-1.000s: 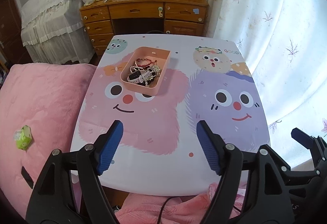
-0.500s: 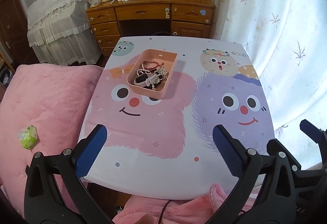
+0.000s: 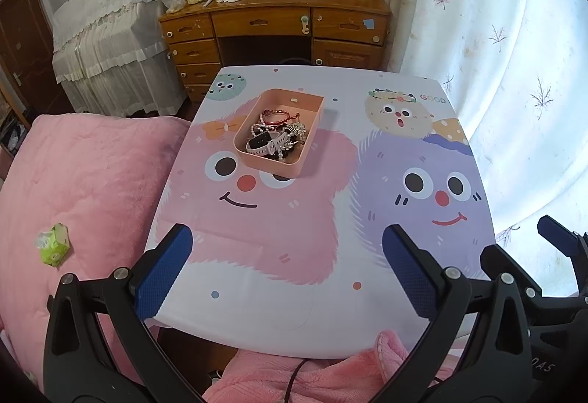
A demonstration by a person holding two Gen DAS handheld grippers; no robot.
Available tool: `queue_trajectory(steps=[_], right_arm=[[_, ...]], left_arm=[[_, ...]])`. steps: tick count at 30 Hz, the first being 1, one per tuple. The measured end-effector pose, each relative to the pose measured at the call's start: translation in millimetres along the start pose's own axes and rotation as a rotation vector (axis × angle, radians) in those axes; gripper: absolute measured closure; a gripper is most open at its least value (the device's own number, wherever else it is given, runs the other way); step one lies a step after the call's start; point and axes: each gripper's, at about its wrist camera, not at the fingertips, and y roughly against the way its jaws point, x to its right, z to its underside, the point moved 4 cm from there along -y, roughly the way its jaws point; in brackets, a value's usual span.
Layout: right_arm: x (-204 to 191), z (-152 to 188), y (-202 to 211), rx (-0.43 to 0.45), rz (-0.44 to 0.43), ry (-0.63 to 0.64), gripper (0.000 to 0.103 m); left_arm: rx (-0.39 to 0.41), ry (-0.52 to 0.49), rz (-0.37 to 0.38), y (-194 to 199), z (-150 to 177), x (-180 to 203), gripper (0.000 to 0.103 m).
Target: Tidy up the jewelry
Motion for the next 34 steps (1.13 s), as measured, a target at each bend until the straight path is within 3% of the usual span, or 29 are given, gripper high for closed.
queue_trajectory(steps=[34], right_arm=[[4,9,-1,-0.013,0.015,-0.008,0.0]], left_arm=[[0.012,-0.027,0.015,7,1,4,0.0]])
